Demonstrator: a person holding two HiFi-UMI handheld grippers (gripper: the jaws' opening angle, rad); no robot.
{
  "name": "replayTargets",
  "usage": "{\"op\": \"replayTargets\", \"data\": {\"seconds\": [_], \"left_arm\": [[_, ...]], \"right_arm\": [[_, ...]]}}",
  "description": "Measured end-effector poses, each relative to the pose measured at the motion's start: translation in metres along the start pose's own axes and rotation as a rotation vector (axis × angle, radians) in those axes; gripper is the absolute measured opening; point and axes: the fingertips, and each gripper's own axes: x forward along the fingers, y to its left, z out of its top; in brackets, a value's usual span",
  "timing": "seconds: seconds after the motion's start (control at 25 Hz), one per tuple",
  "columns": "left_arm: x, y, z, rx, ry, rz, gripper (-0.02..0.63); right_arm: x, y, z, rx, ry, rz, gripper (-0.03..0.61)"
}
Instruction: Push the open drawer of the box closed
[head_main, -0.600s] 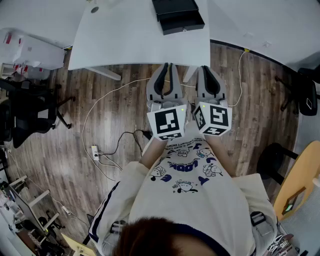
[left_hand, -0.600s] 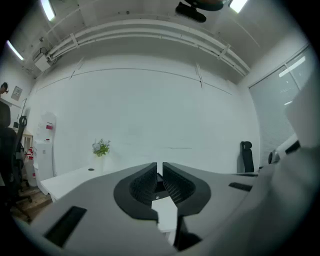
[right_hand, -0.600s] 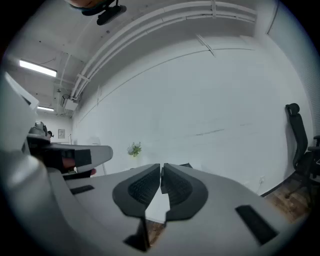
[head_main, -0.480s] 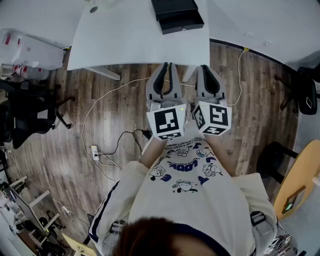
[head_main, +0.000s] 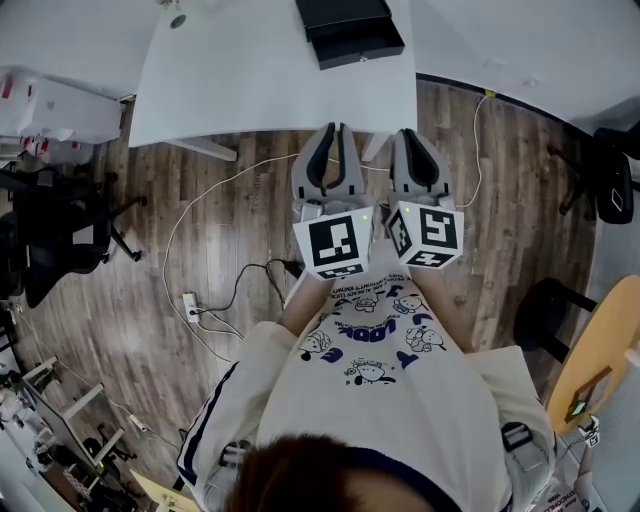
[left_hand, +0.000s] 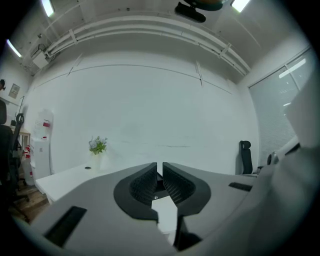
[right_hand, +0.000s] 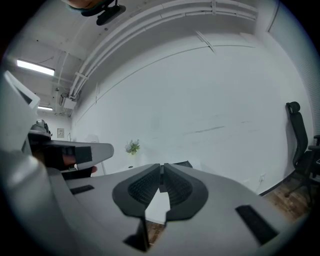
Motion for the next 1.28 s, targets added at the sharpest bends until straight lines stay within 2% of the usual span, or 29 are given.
{"op": "replayTargets", "data": {"seconds": [0.72, 1.28], "left_arm": [[0.043, 0.033, -0.016, 0.022, 0.042, -0.021, 0.044], [0.102, 0.035, -0.029, 0.018, 0.083, 0.007, 0.044]], "right_arm": [[0.046, 0.0, -0.023, 0.051, 0.051, -0.039, 0.043], [0.103, -0.024, -0.026, 0.052, 0.098, 0.003, 0.043]]}}
